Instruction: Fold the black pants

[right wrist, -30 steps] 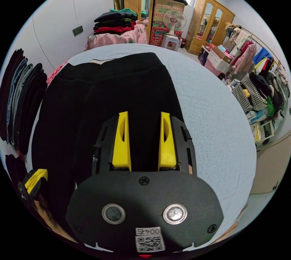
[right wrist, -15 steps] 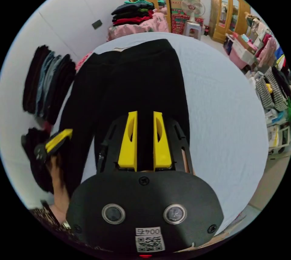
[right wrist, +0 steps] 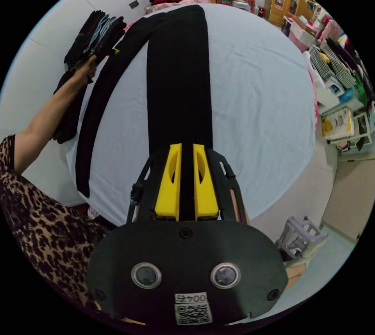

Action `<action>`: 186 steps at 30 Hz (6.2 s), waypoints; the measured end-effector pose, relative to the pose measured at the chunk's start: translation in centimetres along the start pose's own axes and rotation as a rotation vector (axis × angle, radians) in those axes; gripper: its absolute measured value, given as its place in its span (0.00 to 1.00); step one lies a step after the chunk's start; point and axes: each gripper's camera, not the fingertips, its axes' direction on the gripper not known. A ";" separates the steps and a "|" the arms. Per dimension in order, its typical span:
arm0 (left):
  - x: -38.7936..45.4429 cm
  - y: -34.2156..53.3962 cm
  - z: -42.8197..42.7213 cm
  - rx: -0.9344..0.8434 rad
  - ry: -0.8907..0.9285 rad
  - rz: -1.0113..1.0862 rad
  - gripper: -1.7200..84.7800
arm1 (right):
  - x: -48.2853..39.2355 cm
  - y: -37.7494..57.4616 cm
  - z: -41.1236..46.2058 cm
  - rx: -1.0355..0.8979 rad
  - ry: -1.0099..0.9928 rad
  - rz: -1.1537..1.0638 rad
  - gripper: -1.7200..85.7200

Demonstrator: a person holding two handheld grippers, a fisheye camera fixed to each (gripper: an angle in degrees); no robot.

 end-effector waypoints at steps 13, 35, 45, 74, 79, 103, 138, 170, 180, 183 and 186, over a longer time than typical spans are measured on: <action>-1.3 34.7 -12.8 -0.154 0.275 -0.064 0.02 | 9.3 3.7 -4.9 -0.039 -0.167 0.168 0.11; -17.6 37.5 -8.7 -0.236 0.384 -0.090 0.02 | 7.0 7.8 -11.9 -0.004 -0.158 0.263 0.08; -2.7 32.0 -6.6 -0.128 0.565 -0.193 0.05 | 9.5 2.1 -15.2 0.161 -0.314 -0.127 0.21; 22.8 26.1 3.3 -0.228 0.576 -0.455 0.03 | 7.4 -3.7 -9.7 -0.028 -0.352 -0.472 0.17; 24.6 27.2 4.5 -0.231 0.592 -0.539 0.03 | 5.1 -5.6 -6.0 -0.066 -0.358 -0.495 0.17; 24.5 18.8 -6.0 0.134 -0.201 -0.909 0.12 | -5.1 -5.8 14.2 -0.262 -0.126 -0.946 0.13; 26.2 25.2 13.6 0.332 -0.109 -0.974 0.04 | -0.6 5.7 24.6 -0.192 -0.351 -0.631 0.16; 26.0 26.7 18.3 0.334 -0.089 -1.012 0.04 | -35.2 -16.0 50.8 0.028 0.144 -0.675 0.18; 23.7 27.0 17.4 0.348 -0.066 -1.026 0.03 | -26.2 -17.6 49.6 0.004 -0.168 -0.552 0.08; 22.6 27.4 17.0 0.362 -0.047 -1.038 0.03 | -24.1 -18.3 47.6 -0.009 -0.251 -0.556 0.07; 21.6 27.7 16.4 0.376 -0.034 -1.048 0.03 | -22.7 -18.7 44.1 0.006 -0.277 -0.586 0.07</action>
